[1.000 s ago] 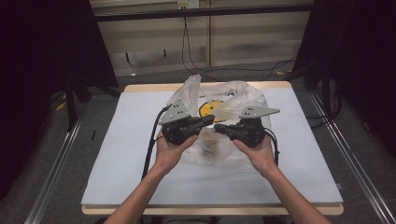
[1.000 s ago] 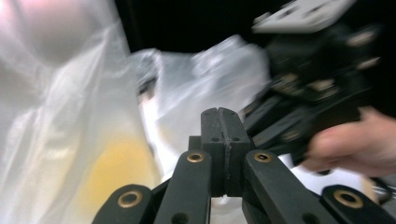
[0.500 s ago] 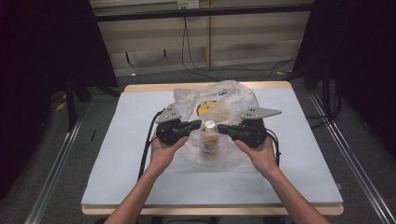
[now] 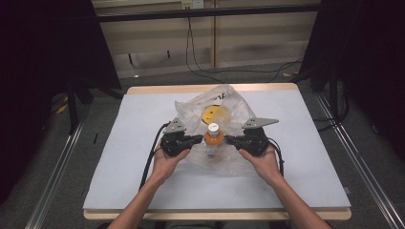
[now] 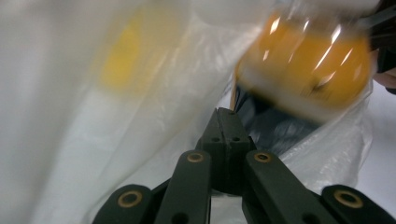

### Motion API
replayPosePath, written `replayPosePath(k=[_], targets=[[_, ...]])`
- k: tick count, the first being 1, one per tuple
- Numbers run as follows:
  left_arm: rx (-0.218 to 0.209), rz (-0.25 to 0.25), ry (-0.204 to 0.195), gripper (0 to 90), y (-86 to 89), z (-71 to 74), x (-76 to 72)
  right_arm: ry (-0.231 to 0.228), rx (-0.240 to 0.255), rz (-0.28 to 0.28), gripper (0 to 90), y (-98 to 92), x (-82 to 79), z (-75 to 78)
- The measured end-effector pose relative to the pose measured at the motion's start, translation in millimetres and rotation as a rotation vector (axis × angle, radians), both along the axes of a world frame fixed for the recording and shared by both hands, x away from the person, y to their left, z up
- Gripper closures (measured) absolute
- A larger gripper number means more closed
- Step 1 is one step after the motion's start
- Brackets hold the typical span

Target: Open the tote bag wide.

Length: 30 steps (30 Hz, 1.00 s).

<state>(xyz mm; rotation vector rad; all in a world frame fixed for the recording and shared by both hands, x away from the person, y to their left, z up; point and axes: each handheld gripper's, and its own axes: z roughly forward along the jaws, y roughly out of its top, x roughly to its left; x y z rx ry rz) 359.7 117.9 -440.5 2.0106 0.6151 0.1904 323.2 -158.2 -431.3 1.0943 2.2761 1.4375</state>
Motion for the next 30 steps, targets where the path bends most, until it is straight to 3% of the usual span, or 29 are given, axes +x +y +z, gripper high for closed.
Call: replayPosePath(k=[10,14,16,19,21,24,27,30], targets=[[0.051,0.004,0.084,90.0,5.1,-28.0,7.6,0.054,-0.026,-0.026,90.0,-15.8,1.4,-25.1],[0.073,-0.010,0.106,90.0,3.5,-35.2,7.6,0.099,-0.060,-0.029,90.0,-15.6,4.8,-41.4],[0.075,-0.017,0.115,90.0,3.9,-37.7,7.6,0.107,-0.115,-0.018,90.0,-10.2,6.8,-49.6],[0.102,-0.015,0.121,90.0,5.2,-42.5,7.3,0.148,-0.146,-0.009,90.0,-7.4,9.2,-58.2],[0.110,-0.015,0.126,90.0,6.2,-45.2,6.2,0.149,-0.134,-0.006,90.0,-10.6,9.0,-58.9],[0.147,-0.026,0.134,90.0,7.1,-46.9,3.8,0.152,-0.160,-0.001,90.0,-15.3,7.3,-57.1],[0.142,-0.031,0.149,90.0,10.9,-47.2,2.7,0.167,-0.157,-0.028,90.0,-24.4,5.5,-56.6],[0.157,-0.040,0.131,90.0,15.4,-46.2,-2.1,0.173,-0.158,-0.045,90.0,-35.5,3.1,-56.2]])
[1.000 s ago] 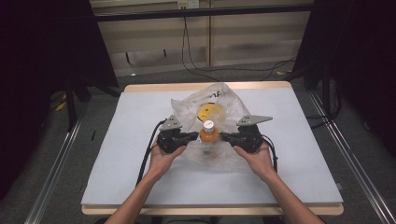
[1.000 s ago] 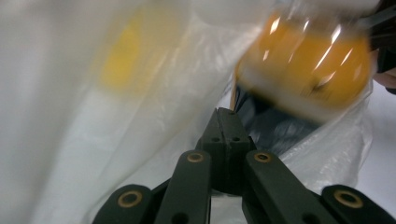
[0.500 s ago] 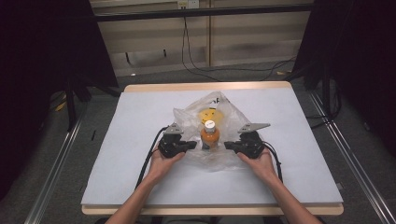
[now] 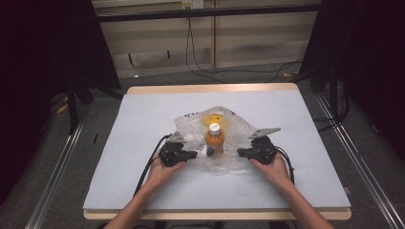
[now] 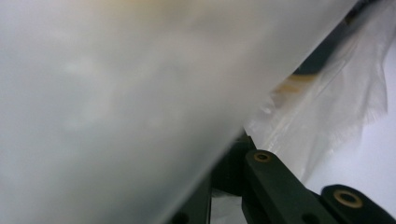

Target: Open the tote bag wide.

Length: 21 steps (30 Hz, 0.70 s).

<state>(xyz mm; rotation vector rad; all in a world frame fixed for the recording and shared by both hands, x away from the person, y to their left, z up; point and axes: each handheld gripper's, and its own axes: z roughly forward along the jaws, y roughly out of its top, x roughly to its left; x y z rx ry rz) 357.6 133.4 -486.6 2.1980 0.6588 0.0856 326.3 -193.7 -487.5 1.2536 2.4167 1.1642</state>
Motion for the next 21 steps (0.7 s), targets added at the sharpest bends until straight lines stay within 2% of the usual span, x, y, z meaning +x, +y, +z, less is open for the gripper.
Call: replayPosePath(k=[1,2,5,7,8,9,13,14,18,19,21], targets=[[0.012,-0.009,0.002,90.0,3.5,1.0,-2.7,0.002,0.003,-0.005,90.0,-4.2,-0.6,-0.1],[-0.005,-0.009,0.008,90.0,6.3,0.1,-4.9,0.005,0.006,-0.012,90.0,-9.0,-1.9,0.0],[-0.006,-0.009,0.015,90.0,12.4,0.7,-8.9,0.000,0.006,-0.020,90.0,-16.3,-4.6,0.0],[-0.009,-0.015,0.007,90.0,11.7,3.2,-11.2,-0.007,0.002,-0.023,90.0,-17.5,-6.2,0.1],[-0.020,-0.015,-0.001,90.0,11.4,5.5,-12.2,-0.011,0.011,-0.024,90.0,-18.1,-6.2,-0.4],[-0.053,-0.012,-0.006,90.0,11.2,8.2,-12.7,-0.016,0.019,-0.028,90.0,-18.2,-6.7,0.4],[-0.136,0.000,-0.039,90.0,15.5,27.7,-19.5,-0.061,0.104,-0.018,90.0,-18.5,-11.5,15.4],[-0.137,0.003,-0.053,90.0,17.1,33.5,-23.3,-0.070,0.112,-0.014,90.0,-18.2,-13.8,19.8],[-0.188,0.003,-0.076,90.0,20.8,45.6,-32.6,-0.103,0.142,-0.013,90.0,-19.7,-24.5,32.6],[-0.182,-0.003,-0.086,90.0,21.5,48.3,-34.4,-0.114,0.147,-0.016,90.0,-20.6,-26.3,35.5],[-0.200,-0.006,-0.093,90.0,21.0,51.7,-38.5,-0.132,0.163,-0.016,90.0,-21.7,-29.9,41.6]])
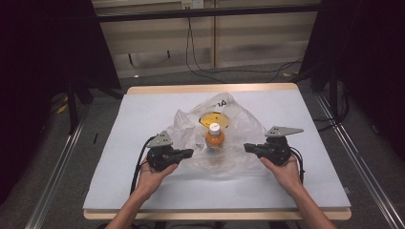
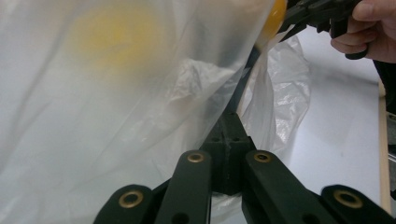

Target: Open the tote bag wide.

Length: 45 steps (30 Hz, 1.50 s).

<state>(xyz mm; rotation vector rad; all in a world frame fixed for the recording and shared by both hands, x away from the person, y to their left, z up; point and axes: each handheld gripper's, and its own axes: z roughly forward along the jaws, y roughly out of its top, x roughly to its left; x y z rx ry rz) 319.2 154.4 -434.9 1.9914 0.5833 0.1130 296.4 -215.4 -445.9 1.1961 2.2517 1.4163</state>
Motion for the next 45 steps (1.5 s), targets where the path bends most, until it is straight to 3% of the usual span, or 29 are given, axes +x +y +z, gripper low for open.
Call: replayPosePath(k=[8,21,32,36,42,45], targets=[[-0.027,-0.025,-0.030,90.0,2.0,14.1,-8.6,-0.066,0.043,-0.012,90.0,-2.2,-1.1,23.6],[-0.084,-0.013,-0.089,90.0,8.7,42.9,-16.7,-0.138,0.066,-0.005,90.0,8.7,11.5,56.1],[-0.003,-0.039,0.000,90.0,-18.7,4.9,13.2,-0.148,0.072,-0.001,90.0,20.1,34.3,66.0],[0.038,-0.054,0.018,90.0,-24.2,-7.1,13.0,-0.119,0.060,-0.043,90.0,15.6,56.4,51.7],[0.068,-0.067,0.044,90.0,-25.5,-19.0,12.8,-0.032,0.013,-0.089,90.0,10.8,87.3,9.4],[0.106,-0.073,0.064,90.0,-26.3,-26.8,13.6,0.008,-0.021,-0.115,90.0,7.1,96.4,-7.5]])
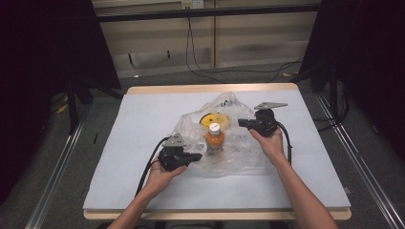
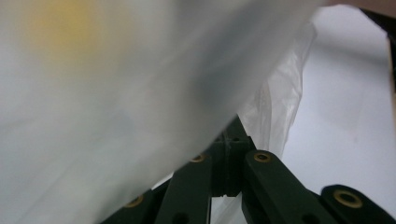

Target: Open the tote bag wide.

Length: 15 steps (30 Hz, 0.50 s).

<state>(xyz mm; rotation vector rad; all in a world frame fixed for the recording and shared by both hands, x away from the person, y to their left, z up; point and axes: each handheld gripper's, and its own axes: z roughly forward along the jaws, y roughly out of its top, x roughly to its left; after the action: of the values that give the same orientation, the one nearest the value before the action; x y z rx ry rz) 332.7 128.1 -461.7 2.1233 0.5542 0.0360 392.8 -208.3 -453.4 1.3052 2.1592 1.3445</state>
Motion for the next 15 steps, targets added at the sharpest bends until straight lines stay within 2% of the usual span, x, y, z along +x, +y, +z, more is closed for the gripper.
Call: replayPosePath(k=[4,7,8,10,12,13,15], targets=[[0.024,0.004,0.020,90.0,0.5,-9.5,2.2,0.057,-0.030,-0.022,90.0,-9.0,4.7,-26.2],[0.033,0.006,0.024,90.0,0.7,-13.4,3.0,0.109,-0.076,-0.039,90.0,-16.1,4.1,-41.0],[0.043,0.007,0.021,90.0,1.0,-13.5,3.0,0.114,-0.051,-0.045,90.0,-19.0,4.2,-41.5],[0.022,0.014,0.019,90.0,1.6,-10.8,1.9,0.110,-0.091,-0.053,90.0,-18.4,4.0,-40.6],[-0.015,0.015,0.000,90.0,3.5,-4.2,-0.4,0.106,-0.107,-0.051,90.0,-16.3,2.3,-38.8],[-0.035,0.017,-0.008,90.0,4.8,-0.2,-2.5,0.103,-0.099,-0.048,90.0,-15.6,0.6,-37.8],[-0.062,0.027,-0.028,90.0,7.8,7.7,-7.0,0.070,-0.050,-0.030,90.0,-15.5,-4.5,-32.9]])
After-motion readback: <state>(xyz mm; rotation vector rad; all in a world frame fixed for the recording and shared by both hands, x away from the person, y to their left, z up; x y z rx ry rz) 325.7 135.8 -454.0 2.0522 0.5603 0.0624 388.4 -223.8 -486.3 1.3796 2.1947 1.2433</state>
